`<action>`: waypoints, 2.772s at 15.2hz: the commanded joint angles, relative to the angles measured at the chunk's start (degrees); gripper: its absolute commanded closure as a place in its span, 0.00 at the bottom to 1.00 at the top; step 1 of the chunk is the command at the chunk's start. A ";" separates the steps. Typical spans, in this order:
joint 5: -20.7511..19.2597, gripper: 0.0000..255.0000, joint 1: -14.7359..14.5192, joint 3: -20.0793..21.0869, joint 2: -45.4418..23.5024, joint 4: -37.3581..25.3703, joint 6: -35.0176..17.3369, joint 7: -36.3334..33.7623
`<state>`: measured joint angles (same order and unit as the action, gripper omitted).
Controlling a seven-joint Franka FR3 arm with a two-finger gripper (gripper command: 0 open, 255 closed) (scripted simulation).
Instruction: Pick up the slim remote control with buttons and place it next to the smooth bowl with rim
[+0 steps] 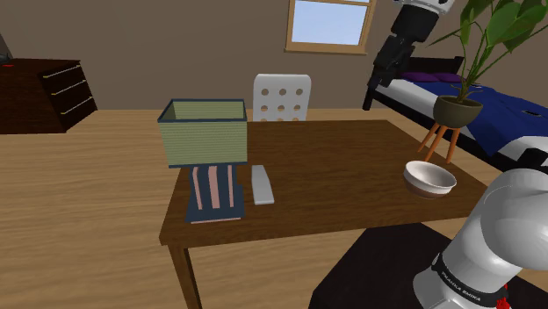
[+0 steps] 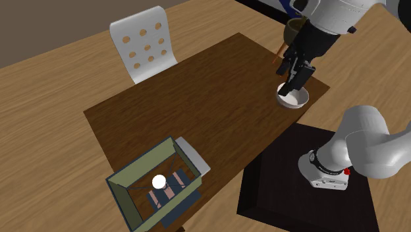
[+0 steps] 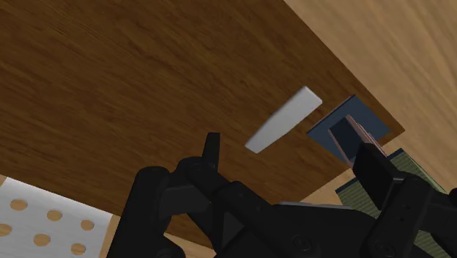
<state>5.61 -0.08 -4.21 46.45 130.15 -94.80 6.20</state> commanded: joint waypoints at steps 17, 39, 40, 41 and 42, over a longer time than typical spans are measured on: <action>1.97 0.00 2.50 15.68 -23.62 3.08 -22.75 -25.68; -12.92 0.00 0.88 19.85 -67.21 -17.66 -36.87 -58.88; -13.12 0.00 0.81 19.75 -67.68 -17.49 -37.49 -59.01; -13.31 0.00 0.74 19.66 -68.17 -17.34 -38.11 -59.14; -13.51 0.00 0.67 19.56 -68.66 -17.20 -38.73 -59.26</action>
<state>-7.72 0.61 15.46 -21.81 112.67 -132.84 -52.98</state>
